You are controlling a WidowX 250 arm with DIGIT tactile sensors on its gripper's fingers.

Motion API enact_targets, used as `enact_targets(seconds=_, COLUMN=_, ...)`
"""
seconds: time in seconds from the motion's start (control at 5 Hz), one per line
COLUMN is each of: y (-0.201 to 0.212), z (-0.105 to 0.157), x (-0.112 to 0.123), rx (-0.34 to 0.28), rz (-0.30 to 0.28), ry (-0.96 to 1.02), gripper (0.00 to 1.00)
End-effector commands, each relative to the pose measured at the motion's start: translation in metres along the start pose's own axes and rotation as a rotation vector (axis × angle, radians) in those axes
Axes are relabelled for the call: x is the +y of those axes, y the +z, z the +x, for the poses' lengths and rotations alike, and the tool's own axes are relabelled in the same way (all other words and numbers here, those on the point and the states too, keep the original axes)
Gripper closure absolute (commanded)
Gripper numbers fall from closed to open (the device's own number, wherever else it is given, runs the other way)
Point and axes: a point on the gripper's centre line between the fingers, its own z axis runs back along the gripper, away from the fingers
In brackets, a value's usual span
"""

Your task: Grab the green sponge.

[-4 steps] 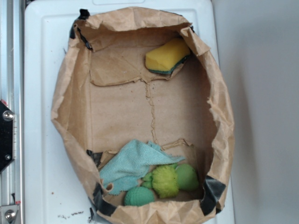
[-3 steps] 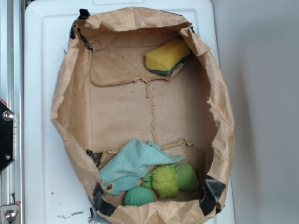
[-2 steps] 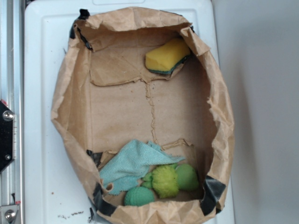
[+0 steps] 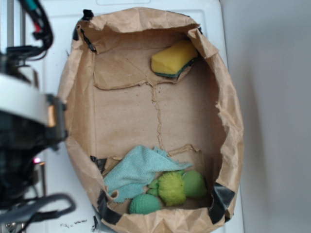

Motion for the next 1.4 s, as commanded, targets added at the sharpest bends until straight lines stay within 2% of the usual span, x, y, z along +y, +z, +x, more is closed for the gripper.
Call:
enact_targets(seconds=0.0, y=-0.027, z=0.04, x=0.033, rx=-0.094, rz=0.057, ry=0.021, gripper=0.0)
enact_targets(seconds=0.2, y=-0.037, z=0.065, x=0.053, rx=-0.117, rz=-0.015, ry=0.049, gripper=0.0)
enact_targets(seconds=0.4, y=-0.059, z=0.09, x=0.053, rx=-0.08, rz=-0.065, ry=0.035, gripper=0.0)
enact_targets(seconds=0.6, y=-0.074, z=0.102, x=0.054, rx=-0.062, rz=-0.066, ry=0.038, gripper=0.0)
enact_targets(seconds=1.2, y=-0.121, z=0.119, x=0.054, rx=-0.015, rz=0.041, ry=0.045, gripper=0.0)
